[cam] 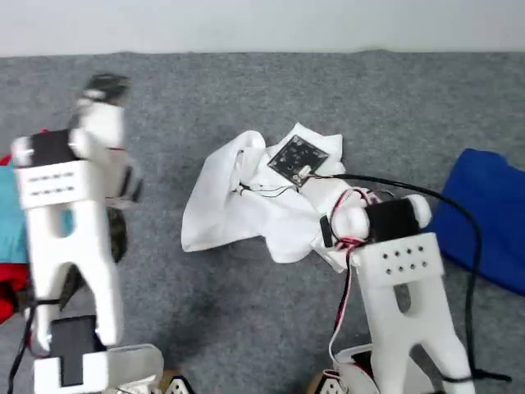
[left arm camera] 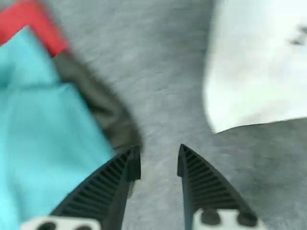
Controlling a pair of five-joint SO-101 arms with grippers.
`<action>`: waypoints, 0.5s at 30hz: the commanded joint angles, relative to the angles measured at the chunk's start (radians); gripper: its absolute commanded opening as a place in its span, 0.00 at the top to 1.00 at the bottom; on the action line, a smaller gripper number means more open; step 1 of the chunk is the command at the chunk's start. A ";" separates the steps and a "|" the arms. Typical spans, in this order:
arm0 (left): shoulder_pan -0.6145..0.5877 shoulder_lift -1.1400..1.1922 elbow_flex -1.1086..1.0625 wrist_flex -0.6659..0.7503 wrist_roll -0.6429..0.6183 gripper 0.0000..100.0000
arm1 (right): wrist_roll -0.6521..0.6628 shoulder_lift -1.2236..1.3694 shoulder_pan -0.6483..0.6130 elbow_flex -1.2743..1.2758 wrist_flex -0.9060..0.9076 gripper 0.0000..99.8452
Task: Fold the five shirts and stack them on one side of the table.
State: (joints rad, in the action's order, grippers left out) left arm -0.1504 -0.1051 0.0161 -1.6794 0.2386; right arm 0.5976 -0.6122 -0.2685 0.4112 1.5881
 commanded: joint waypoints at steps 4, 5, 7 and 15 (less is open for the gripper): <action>0.310 0.005 0.027 0.011 -0.003 0.86 | 0.005 -0.053 0.016 -0.049 0.012 0.99; 0.341 0.037 0.022 0.012 -0.005 0.86 | 0.005 -0.053 0.016 -0.049 0.012 0.99; 0.376 0.121 0.022 0.014 -0.008 0.85 | 0.005 -0.053 0.016 -0.049 0.012 0.99; 0.393 0.420 0.024 0.104 -0.011 0.85 | -0.038 -0.053 0.016 -0.049 0.012 0.99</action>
State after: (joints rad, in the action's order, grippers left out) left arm 0.2394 0.2647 0.0161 -1.6210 0.2325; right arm 0.5746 -0.6352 -0.2685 0.4112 1.5881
